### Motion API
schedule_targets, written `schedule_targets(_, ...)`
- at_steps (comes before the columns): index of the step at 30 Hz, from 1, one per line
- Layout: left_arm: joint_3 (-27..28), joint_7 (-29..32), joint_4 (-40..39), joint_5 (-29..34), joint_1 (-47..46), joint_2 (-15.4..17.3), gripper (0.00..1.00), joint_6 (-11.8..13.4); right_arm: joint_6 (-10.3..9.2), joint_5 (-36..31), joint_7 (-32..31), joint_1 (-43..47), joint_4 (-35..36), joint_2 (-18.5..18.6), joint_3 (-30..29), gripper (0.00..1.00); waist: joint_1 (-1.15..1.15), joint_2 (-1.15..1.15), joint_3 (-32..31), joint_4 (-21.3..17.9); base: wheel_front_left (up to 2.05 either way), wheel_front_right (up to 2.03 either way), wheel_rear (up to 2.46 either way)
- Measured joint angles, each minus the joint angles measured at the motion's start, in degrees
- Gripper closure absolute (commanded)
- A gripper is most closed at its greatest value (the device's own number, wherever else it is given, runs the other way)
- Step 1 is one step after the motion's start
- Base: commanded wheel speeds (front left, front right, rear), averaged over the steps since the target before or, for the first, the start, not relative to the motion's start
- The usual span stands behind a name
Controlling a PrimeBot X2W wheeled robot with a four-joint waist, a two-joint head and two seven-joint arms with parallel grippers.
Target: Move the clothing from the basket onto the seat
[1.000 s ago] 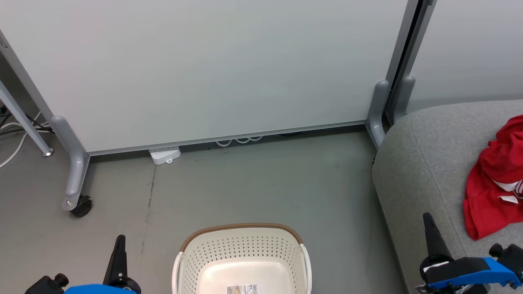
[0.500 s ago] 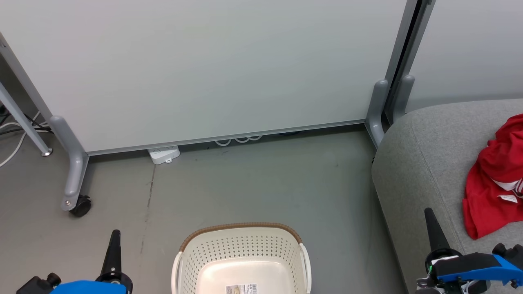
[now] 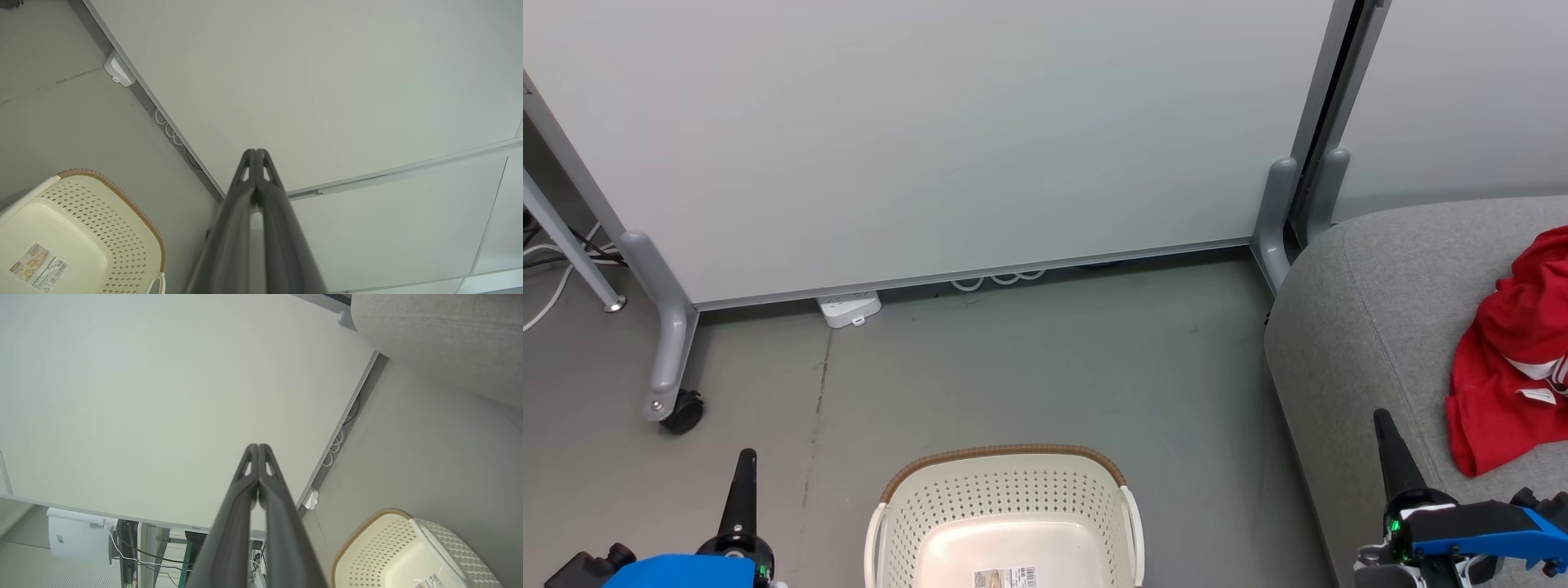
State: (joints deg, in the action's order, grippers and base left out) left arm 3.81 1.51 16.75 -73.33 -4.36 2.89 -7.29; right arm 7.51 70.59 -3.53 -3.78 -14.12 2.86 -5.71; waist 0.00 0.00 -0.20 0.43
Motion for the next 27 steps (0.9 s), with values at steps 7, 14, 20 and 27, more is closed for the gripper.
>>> schedule_targets(7,0.5,0.9,-0.5,-3.4,-0.3,0.0,1.00,0.0,0.00,3.9,-0.5,-0.4,0.0,0.0,-0.1,1.00,0.00,0.00,0.1,-0.1,0.00,0.00,0.00)
schedule_targets(14,1.0,1.8,-0.9,-6.5,-0.5,0.0,1.00,0.0,0.00,7.5,-1.0,-0.7,0.0,0.0,-0.3,1.00,0.00,0.00,0.1,-0.1,0.00,0.00,0.00)
schedule_targets(20,1.3,2.4,-1.3,-9.1,-0.6,-0.1,1.00,0.0,0.00,10.4,-1.4,-0.9,0.0,0.0,-0.4,1.00,0.00,0.00,0.2,-0.2,0.00,0.00,0.00)
schedule_targets(27,1.7,3.2,-1.7,-12.0,-1.1,-0.1,1.00,0.0,0.00,13.7,-1.8,-1.1,0.0,0.0,-0.5,1.00,0.00,0.00,0.2,-0.3,0.00,0.00,0.00)
